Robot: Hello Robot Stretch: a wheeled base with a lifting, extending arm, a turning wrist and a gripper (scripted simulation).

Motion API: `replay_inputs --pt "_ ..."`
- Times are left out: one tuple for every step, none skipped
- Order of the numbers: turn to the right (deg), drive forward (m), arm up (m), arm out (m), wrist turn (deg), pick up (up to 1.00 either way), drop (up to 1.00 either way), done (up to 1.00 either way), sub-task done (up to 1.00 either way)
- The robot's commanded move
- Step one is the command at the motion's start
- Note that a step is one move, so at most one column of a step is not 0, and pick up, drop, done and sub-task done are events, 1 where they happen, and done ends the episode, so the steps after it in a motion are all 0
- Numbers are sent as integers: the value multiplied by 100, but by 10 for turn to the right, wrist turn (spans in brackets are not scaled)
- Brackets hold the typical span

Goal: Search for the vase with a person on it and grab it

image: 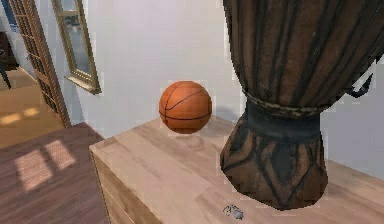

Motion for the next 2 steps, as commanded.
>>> replay_inputs --pt "0 0 38 0 0 0 0 0 0" --pt "0 0 0 50 0 0 0 0 0"
